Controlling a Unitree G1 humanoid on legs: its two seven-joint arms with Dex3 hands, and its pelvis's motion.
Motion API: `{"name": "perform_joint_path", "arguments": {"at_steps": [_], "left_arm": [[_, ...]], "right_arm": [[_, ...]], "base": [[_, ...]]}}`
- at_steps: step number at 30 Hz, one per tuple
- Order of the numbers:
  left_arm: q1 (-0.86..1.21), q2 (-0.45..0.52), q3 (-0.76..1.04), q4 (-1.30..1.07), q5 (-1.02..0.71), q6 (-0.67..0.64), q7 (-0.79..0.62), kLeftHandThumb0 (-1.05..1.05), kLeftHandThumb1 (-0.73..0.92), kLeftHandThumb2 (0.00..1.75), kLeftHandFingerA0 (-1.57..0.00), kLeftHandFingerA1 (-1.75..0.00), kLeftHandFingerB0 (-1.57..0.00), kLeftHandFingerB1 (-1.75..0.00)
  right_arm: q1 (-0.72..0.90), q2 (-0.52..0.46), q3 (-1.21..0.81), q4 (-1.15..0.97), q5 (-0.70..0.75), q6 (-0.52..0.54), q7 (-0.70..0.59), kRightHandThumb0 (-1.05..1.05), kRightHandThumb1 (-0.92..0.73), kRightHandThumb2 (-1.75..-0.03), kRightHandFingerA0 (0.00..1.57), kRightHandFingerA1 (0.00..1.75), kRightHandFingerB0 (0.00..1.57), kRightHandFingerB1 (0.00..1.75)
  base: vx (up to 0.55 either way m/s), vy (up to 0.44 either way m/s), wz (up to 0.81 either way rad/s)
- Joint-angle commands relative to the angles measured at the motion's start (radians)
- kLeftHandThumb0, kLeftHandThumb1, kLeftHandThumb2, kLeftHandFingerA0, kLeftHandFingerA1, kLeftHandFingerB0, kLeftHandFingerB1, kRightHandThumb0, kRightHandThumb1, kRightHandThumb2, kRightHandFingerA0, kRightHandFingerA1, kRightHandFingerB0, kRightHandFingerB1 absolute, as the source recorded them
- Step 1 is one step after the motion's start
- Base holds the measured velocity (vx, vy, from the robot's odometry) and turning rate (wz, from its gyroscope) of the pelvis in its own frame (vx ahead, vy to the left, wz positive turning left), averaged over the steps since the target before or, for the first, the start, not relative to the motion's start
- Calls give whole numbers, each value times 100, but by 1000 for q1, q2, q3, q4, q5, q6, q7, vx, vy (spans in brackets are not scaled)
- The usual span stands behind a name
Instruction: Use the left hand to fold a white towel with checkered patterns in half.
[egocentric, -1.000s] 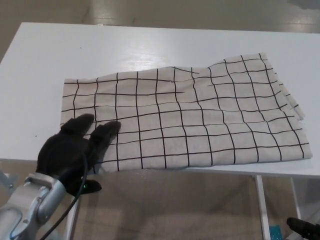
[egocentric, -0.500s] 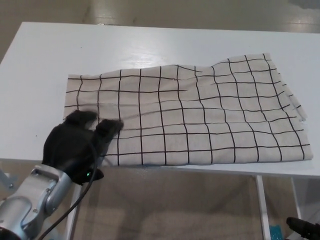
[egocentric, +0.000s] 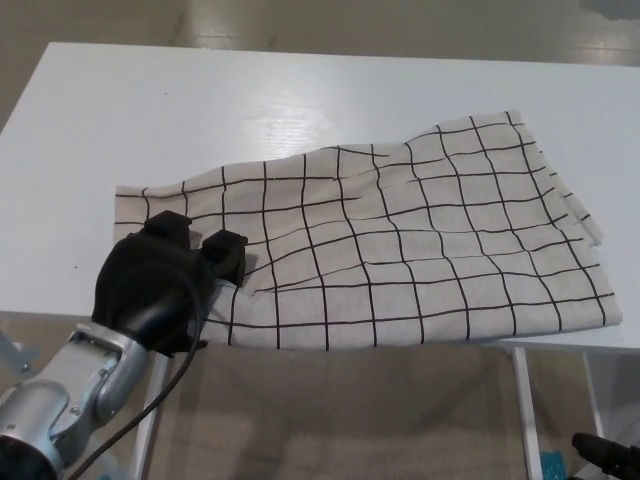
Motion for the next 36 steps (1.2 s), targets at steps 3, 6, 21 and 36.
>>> {"name": "perform_joint_path", "arguments": {"at_steps": [3, 6, 21, 36], "left_arm": [[15, 45, 22, -41, -18, -53, 64, -21, 60, 56, -78, -175, -64, -169], [42, 85, 54, -129, -44, -79, 24, -20, 61, 54, -78, -175, -66, -166], [24, 294, 325, -465, -198, -191, -99, -26, 67, 55, -76, -175, -57, -174], [-81, 297, 373, -579, -208, -164, -273, -25, 65, 57, -81, -175, -60, -175]], "right_arm": [[7, -4, 3, 7, -9, -17, -2, -62, -61, -59, 50, 41, 57, 42], [2, -3, 0, 10, -2, -17, 4, -62, -61, -59, 52, 43, 56, 42], [-6, -5, -2, 29, 4, -26, 13, -65, -55, -64, 57, 50, 57, 45], [-4, 1, -2, 30, 7, -6, 12, -62, -61, -59, 59, 52, 60, 44]], "base": [[0, 0, 0], [0, 0, 0], [0, 0, 0], [0, 0, 0]]}}
